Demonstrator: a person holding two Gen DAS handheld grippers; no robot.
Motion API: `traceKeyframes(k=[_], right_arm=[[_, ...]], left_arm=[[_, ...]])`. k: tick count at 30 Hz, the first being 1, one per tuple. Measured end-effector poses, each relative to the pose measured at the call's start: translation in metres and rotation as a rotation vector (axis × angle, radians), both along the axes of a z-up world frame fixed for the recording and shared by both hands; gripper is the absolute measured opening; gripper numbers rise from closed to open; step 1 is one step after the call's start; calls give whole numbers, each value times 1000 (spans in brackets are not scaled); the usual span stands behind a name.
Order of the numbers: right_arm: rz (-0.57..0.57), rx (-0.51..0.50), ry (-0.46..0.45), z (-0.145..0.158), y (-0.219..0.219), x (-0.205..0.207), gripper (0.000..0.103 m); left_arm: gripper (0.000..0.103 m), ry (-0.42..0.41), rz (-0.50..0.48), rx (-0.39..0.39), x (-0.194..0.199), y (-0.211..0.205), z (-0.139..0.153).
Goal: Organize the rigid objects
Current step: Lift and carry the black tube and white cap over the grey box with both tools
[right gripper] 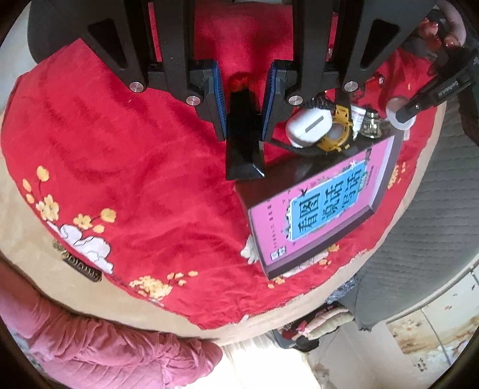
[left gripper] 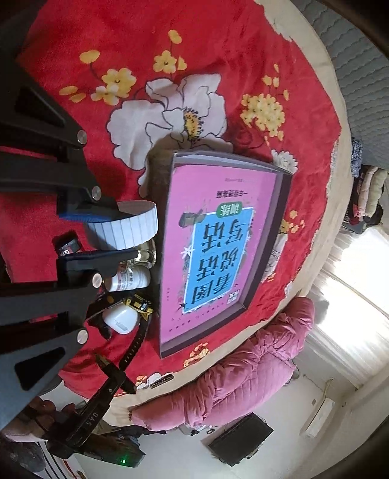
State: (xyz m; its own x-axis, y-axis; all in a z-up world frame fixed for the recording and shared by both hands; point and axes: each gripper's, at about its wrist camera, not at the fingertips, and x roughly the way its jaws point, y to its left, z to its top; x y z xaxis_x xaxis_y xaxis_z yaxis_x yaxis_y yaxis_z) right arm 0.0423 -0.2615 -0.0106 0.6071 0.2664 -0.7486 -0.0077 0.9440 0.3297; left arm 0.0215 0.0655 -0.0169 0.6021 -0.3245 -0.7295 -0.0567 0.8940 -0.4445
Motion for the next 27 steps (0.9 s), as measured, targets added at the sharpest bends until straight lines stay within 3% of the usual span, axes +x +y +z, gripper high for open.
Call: traceKeyframes(k=[9,15,27], right_arm=[[-48,-2,-71,14,-14,-5,23],[20,-47,-187,35,1,-11,23],[86,-98,-263,46,30,-2,23]], left_arm=[[15,-64,0,41,-5,-3,14],[15,-131,-8,85,-9,-7,27],[15,-209,21,121,-1,-4,39]])
